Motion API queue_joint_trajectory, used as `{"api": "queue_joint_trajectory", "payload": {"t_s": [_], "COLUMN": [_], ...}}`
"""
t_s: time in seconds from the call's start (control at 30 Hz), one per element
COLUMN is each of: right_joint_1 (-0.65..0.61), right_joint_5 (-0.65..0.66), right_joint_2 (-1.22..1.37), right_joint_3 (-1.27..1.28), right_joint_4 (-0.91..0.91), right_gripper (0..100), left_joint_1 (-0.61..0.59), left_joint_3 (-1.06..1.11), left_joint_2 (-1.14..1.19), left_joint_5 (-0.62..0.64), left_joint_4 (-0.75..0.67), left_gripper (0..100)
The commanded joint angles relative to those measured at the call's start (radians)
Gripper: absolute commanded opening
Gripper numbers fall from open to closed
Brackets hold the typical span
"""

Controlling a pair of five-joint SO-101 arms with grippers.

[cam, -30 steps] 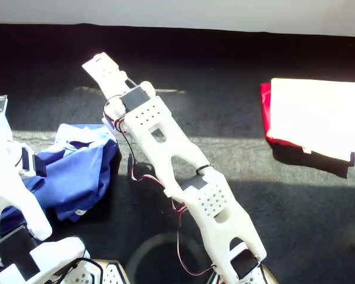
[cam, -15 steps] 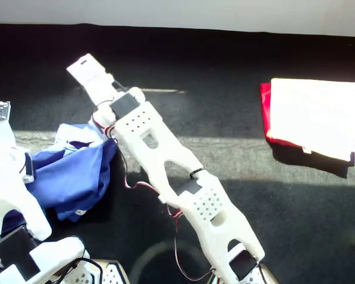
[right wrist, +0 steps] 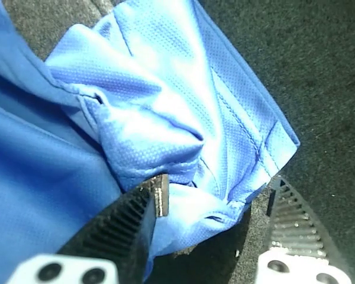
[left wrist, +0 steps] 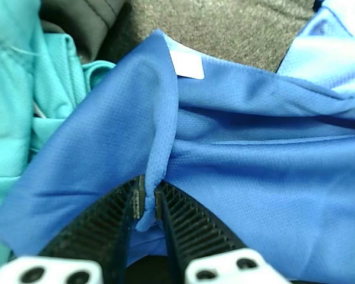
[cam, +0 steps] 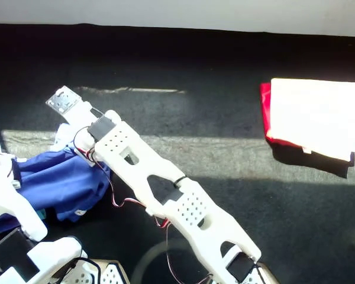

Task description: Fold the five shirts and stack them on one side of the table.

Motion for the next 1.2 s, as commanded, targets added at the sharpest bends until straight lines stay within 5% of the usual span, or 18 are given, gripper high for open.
{"api": "queue_joint_trajectory", "payload": {"t_s": [0.0,0.1,0.2,0.5,0.87,1.17], "right_joint_1": [-0.018,-0.018,-0.001,0.205,0.559,0.613], "right_joint_5": [-0.002,0.0,-0.002,-0.003,0.098,0.143], "right_joint_2": [-0.005,0.002,0.002,-0.074,-0.202,-0.291], "right_joint_3": [-0.047,-0.036,-0.044,-0.269,-0.61,-0.638], "right_joint_4": [-0.016,-0.033,-0.062,0.033,0.355,0.455], "right_gripper": [26.6,19.5,0.0,0.7,0.7,0.7], "left_joint_1": [-0.007,-0.007,-0.004,0.07,0.483,0.73], "left_joint_3": [-0.042,-0.042,-0.05,-0.326,-0.773,-0.854], "left_joint_2": [-0.015,-0.015,-0.015,-0.015,-0.013,-0.004], "left_joint_5": [-0.009,-0.009,-0.009,-0.006,0.109,0.149], "left_joint_4": [0.011,0.011,0.034,0.324,0.528,0.586], "left_gripper": [1,1,1,1,1,1]}}
